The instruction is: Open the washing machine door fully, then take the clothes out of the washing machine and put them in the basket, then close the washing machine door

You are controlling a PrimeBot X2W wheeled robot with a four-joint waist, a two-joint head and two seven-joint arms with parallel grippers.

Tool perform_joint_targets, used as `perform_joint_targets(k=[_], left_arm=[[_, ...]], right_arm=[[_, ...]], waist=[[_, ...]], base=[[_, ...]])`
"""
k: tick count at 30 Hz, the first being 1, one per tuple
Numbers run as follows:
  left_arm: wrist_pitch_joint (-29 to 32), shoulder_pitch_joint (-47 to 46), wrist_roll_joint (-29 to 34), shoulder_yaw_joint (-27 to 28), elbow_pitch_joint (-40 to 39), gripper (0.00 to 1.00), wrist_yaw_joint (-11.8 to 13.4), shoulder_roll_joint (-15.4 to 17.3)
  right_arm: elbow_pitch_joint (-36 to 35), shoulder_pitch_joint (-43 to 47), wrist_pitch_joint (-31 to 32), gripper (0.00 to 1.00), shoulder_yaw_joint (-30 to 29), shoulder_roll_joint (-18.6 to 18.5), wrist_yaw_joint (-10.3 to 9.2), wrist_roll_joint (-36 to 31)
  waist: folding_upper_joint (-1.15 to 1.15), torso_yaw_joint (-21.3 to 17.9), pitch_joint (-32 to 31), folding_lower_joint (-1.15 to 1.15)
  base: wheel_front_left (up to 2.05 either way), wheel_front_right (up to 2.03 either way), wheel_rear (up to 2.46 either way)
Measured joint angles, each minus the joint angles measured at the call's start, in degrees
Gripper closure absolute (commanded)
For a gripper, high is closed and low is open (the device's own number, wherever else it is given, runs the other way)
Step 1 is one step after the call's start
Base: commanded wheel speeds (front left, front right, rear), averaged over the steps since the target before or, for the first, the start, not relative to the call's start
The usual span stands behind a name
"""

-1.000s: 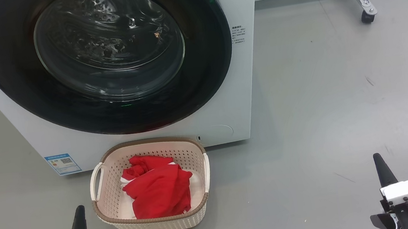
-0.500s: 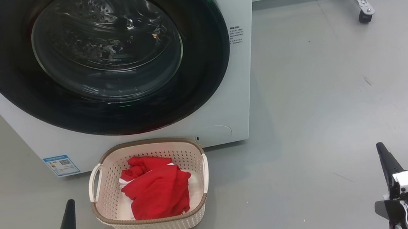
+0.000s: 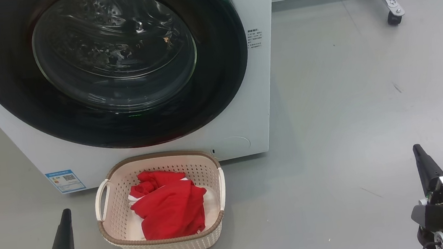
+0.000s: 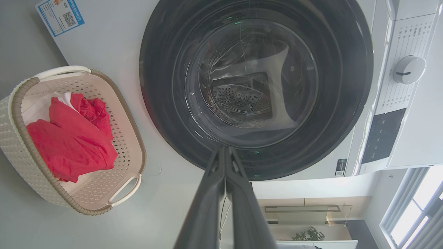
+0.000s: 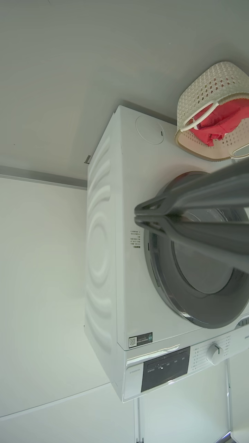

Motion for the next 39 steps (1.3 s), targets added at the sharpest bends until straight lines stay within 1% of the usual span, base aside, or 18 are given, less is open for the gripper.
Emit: perform_joint_targets(k=[39], left_arm=[[0.1,-0.2,0.0,0.2,0.9,1.00,-0.4,0.0]], right_arm=[[0.2,-0.1,0.0,1.00,-0.2,0.0,0.16,0.0]], waist=[[0.00,0.0,0.0,0.00]], base=[[0.00,0.00,0.00]])
